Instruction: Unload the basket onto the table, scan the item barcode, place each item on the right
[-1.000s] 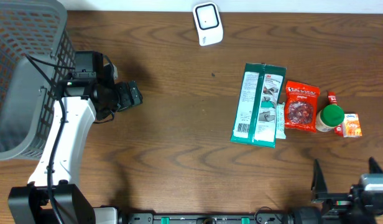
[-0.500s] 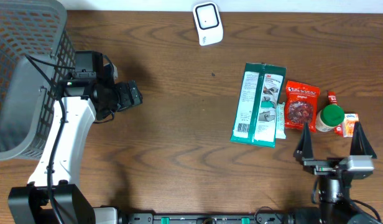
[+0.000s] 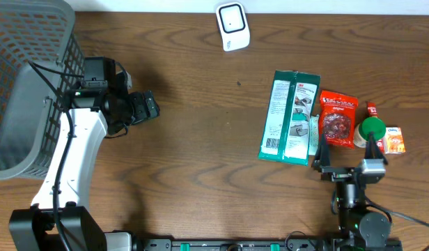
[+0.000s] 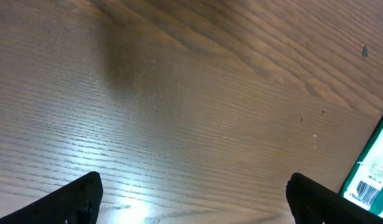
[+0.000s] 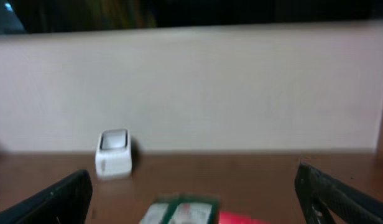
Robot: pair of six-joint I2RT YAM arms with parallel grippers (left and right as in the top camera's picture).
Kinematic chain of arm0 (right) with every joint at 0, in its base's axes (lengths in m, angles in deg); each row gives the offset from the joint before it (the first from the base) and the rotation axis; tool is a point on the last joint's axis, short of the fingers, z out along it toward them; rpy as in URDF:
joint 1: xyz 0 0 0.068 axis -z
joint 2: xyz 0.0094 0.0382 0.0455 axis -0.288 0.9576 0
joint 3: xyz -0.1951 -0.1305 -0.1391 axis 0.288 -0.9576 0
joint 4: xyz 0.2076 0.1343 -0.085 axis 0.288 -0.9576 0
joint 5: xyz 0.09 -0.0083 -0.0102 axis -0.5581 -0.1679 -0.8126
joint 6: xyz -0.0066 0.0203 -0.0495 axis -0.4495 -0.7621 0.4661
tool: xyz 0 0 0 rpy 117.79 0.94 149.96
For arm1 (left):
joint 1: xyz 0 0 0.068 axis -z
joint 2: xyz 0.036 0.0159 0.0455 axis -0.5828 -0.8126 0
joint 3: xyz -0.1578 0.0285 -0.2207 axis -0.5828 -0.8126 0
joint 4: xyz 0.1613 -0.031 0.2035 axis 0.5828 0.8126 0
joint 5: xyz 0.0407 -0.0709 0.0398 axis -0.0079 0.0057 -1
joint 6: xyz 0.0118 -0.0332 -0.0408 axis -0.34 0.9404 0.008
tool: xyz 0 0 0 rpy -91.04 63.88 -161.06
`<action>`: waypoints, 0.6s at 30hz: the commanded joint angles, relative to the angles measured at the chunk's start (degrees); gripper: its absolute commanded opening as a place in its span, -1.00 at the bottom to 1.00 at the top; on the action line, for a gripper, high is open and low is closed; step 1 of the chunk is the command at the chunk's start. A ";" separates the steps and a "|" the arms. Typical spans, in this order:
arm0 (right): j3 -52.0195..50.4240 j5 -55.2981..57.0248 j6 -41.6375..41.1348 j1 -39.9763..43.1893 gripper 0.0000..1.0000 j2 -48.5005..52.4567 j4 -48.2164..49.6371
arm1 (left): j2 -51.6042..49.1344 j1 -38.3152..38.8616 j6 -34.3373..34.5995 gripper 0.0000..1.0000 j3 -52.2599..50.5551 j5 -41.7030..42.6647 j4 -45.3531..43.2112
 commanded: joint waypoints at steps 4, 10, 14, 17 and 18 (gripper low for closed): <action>-0.09 -0.44 -2.45 0.98 0.99 -0.39 -11.63 | -0.07 -0.15 -0.57 0.89 0.39 -0.37 0.17; -0.09 0.15 -2.43 0.98 0.98 -0.39 -16.13 | -0.07 -0.15 -0.57 0.89 0.42 -0.37 0.17; -0.09 0.15 -2.45 0.98 0.99 -0.37 -16.15 | -0.07 -0.15 -0.57 0.89 0.39 -0.37 0.17; -0.09 0.17 -2.45 0.98 0.99 -0.37 -16.15 | -0.07 -0.15 -0.57 0.89 0.39 -0.37 0.17; -0.09 0.17 -2.45 0.98 0.99 -0.37 -16.15 | -0.07 -0.15 -0.57 0.89 0.39 -0.37 0.17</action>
